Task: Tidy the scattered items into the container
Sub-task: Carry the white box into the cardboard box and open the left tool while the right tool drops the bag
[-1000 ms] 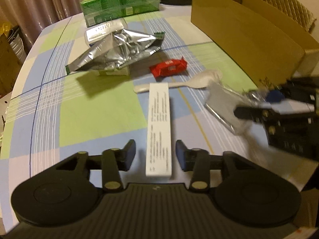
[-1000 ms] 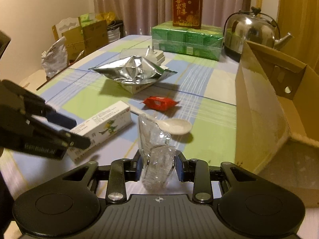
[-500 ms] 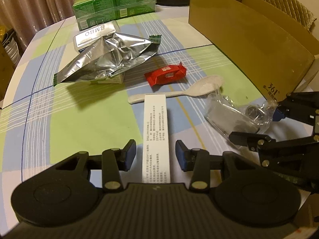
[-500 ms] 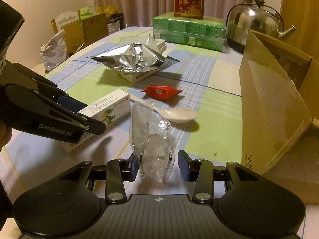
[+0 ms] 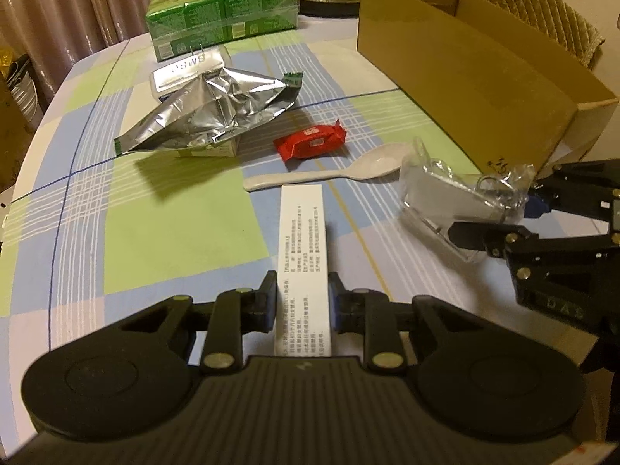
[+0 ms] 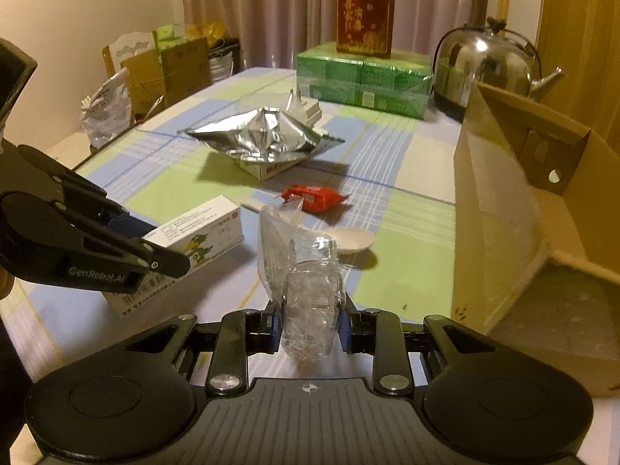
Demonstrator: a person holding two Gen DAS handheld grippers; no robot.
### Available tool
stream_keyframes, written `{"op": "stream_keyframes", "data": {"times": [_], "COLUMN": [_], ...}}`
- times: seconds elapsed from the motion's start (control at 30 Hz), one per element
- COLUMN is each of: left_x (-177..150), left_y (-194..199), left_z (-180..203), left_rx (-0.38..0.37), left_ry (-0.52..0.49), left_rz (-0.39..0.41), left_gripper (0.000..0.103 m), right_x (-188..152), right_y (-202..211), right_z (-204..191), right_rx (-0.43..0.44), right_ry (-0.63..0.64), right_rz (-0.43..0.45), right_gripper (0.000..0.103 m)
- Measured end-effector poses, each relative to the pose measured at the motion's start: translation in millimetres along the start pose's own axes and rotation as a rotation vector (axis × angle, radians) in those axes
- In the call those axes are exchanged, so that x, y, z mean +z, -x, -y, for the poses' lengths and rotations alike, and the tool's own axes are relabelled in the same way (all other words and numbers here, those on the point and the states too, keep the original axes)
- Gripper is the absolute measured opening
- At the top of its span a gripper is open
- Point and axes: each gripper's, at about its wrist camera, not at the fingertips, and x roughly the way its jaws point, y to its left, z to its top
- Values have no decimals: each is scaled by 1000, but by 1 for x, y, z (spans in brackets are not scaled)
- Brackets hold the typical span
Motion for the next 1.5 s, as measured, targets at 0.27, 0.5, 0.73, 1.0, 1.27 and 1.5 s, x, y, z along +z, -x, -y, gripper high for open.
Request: {"op": "stream_keyframes", "data": {"times": [0.27,0.5,0.73,1.0,1.27,1.5], "left_x": [14,40,76,115,141,153], "left_y": [30,54,67,64,50,33], "left_z": [2,15,51,112,156,176], "left_rx": [5,4,-39,-124,-191,-210], "left_ry": [3,-23,-77,-130,-157,-156], "left_rz": [61,133,202,252,266,251], "left_gripper": [21,21,21,21,21,21], "right_x": [16,44,64,63,43,30], "right_y": [33,68,98,120,129,129], "right_z": [-1,8,41,103,146,170], "right_rx": [-23,-63,-148,-275,-333,-344], "right_ry": [-4,-13,-51,-116,-168,-212], "right_rz": [80,189,268,277,252,244], "right_gripper": [25,25,25,25,25,25]}}
